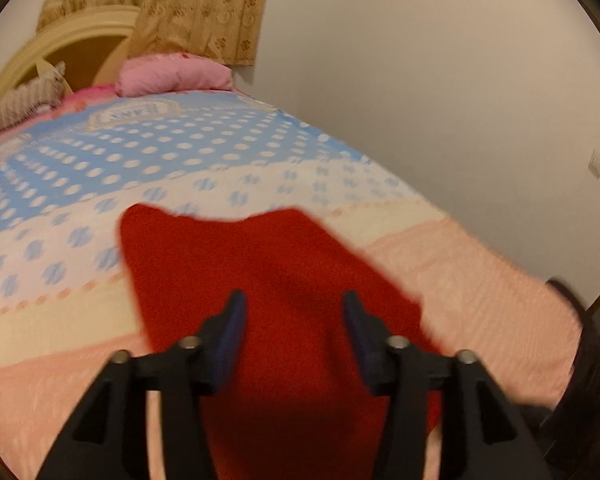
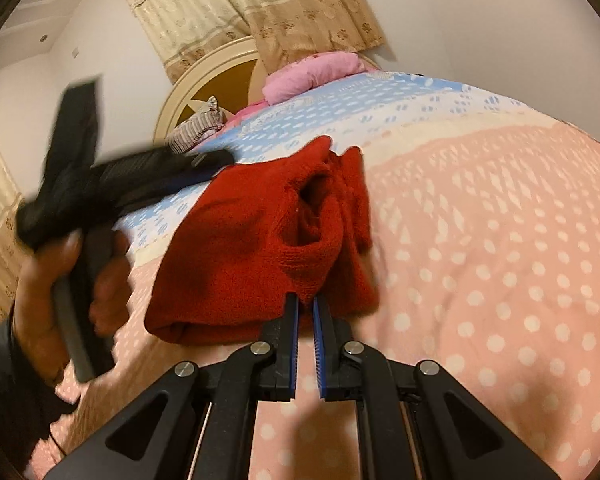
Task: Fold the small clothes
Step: 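Open the left tool to release the folded sweater, then lower the right tool onto the edge of the folded red sweater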
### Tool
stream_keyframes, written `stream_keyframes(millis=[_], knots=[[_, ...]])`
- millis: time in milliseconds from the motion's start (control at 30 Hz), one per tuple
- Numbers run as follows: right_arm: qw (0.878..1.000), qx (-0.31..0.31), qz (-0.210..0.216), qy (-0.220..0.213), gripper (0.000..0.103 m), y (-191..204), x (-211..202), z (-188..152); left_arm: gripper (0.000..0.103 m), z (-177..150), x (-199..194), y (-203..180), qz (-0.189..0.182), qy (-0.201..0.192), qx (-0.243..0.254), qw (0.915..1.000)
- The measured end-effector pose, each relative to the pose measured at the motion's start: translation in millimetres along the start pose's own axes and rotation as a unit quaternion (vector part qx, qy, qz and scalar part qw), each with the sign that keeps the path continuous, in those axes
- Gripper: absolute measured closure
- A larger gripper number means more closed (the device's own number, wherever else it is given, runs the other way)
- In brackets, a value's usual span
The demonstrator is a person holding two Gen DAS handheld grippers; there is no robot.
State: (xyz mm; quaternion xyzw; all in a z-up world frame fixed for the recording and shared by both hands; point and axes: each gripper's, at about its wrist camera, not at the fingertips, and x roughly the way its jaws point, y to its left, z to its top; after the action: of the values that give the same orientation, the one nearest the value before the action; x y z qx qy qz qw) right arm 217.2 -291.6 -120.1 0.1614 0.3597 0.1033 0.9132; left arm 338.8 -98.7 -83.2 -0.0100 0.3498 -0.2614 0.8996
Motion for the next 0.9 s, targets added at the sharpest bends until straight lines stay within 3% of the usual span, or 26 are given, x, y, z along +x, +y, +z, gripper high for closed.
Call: stream_keyframes(millis=[100,167,200,233,300,333,367,533,600,633,667,733,900], knots=[[1.0,0.011,-0.005,-0.007,0.096,-6,-8,0,0.046,-28,-11,4,0.047,-0.004,0.027,0.9985],[0.999,-0.002,-0.026,-0.031,0.094,-2,-20,2,0.039,-38,-15,9,0.053,-0.007,0.027,0.9982],[0.998,-0.012,-0.031,-0.044,0.086,1,-26,7,0.038,-41,-15,13,0.049,-0.006,0.014,0.9987],[0.998,-0.017,-0.03,-0.051,0.063,4,-29,14,0.037,-43,-16,16,0.045,-0.005,0.002,0.999],[0.998,-0.019,-0.015,-0.059,0.03,9,-27,36,0.036,-44,-15,20,0.03,-0.004,-0.022,0.9993],[0.998,-0.02,-0.008,-0.063,0.03,11,-26,43,0.036,-45,-14,20,0.03,-0.003,-0.024,0.9993],[0.998,-0.027,-0.004,-0.063,0.03,14,-21,55,0.036,-45,-14,18,0.031,-0.004,-0.022,0.9993],[0.999,-0.04,-0.007,0.035,0.035,12,52,111,0.027,-51,-12,19,0.029,-0.004,-0.027,0.9992],[0.997,-0.033,-0.021,0.066,0.058,4,81,120,0.016,-55,-12,22,0.022,-0.002,-0.036,0.9991],[0.996,-0.023,-0.017,0.081,0.077,-1,92,122,0.01,-56,-12,23,0.022,-0.002,-0.039,0.999],[0.996,-0.009,-0.002,0.094,0.084,-8,102,123,0.007,-58,-12,25,0.022,-0.004,-0.044,0.9988],[0.996,-0.004,0.01,0.094,0.093,-12,104,121,0.007,-60,-12,29,0.011,-0.002,-0.055,0.9984],[0.998,-0.028,-0.021,0.05,0.095,-14,74,100,0.002,-63,-8,29,0.003,0.006,-0.058,0.9983]])
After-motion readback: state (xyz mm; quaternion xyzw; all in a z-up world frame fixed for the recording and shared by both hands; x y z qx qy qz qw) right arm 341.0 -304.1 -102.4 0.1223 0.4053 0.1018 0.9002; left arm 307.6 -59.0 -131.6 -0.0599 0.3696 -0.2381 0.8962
